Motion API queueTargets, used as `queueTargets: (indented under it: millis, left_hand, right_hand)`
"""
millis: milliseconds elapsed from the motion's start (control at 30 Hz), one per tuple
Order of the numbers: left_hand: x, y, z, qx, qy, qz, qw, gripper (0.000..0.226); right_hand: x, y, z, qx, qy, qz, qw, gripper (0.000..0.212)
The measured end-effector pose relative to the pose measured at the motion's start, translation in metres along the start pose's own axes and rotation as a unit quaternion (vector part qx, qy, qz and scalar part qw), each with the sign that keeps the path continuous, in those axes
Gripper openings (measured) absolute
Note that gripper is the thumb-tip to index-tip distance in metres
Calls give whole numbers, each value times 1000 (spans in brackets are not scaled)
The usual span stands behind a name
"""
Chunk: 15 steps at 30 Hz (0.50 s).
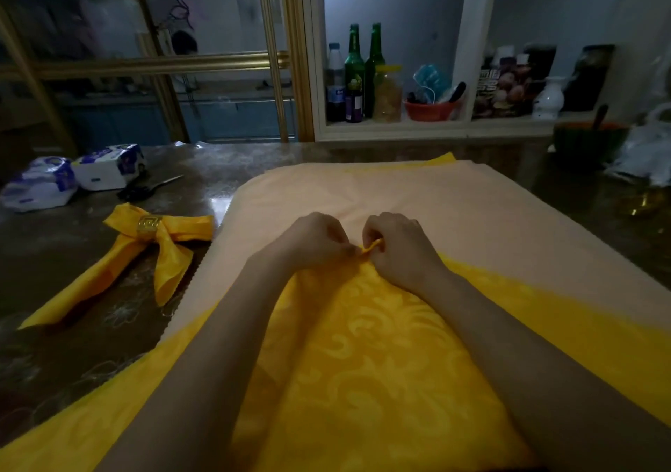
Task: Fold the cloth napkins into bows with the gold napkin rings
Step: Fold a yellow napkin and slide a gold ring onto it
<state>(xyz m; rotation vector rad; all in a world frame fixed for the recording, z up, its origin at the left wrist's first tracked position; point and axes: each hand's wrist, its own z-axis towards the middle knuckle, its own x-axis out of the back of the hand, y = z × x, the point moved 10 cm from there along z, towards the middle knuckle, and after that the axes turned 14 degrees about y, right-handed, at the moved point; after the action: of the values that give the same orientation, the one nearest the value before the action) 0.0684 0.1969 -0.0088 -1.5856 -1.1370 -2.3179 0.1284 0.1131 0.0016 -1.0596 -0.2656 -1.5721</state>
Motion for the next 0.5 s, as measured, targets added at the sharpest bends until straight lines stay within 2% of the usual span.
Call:
queueTargets:
  millis: [100,233,400,500]
  left_hand:
    - [2,1,0,-18,6,38,999,17]
    - [5,0,-1,-21,16,38,999,16]
    - [5,1,1,-17,42,43,998,14]
    - [4,0,0,-9,64,38,997,29]
  right_hand:
    - [-5,4,-3,-9,-26,12,1000,8]
    - [-5,19,-1,-70,-11,71,995,18]
    - [-8,28,-2,-110,-51,118,986,15]
    - [-6,32,-4,-120,-55,130,983,11]
